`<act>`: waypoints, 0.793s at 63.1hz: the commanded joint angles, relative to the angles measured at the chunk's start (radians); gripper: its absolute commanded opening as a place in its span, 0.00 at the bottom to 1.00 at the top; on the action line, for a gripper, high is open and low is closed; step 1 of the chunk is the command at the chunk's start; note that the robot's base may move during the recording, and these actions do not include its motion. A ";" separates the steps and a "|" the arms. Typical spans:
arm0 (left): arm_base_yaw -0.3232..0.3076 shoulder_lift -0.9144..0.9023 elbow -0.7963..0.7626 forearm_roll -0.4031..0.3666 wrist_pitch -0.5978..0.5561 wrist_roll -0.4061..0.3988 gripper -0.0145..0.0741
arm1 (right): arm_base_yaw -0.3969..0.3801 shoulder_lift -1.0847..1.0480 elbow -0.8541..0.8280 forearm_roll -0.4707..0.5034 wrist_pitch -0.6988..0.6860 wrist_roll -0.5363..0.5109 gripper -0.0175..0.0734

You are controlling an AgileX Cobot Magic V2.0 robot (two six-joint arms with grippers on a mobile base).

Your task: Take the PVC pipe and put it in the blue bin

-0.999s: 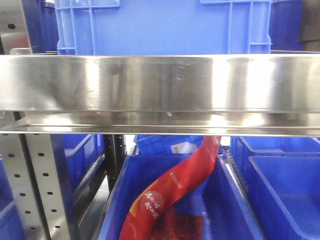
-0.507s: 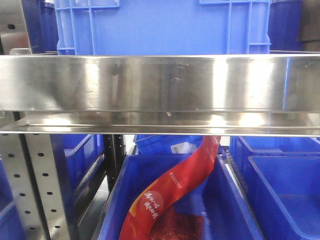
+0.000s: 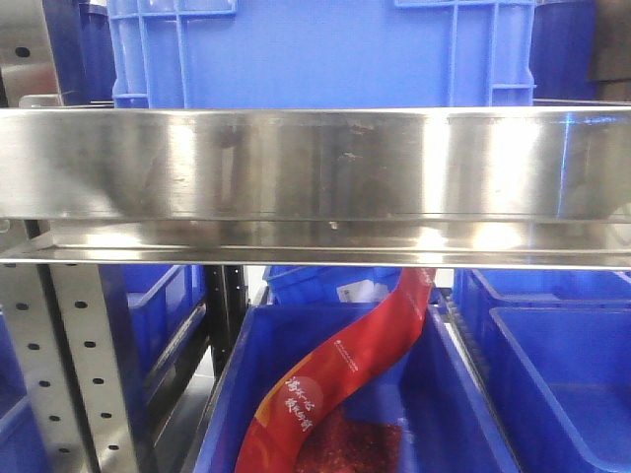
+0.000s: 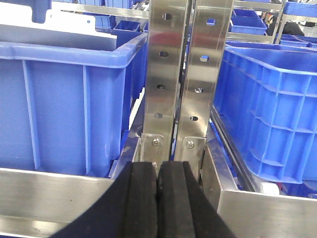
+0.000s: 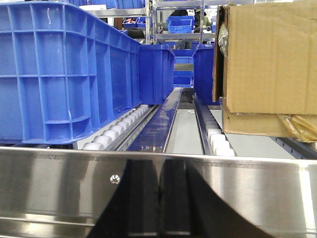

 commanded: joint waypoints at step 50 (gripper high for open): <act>0.005 -0.007 0.020 -0.003 -0.037 -0.008 0.04 | -0.005 -0.004 0.000 -0.001 -0.025 -0.005 0.01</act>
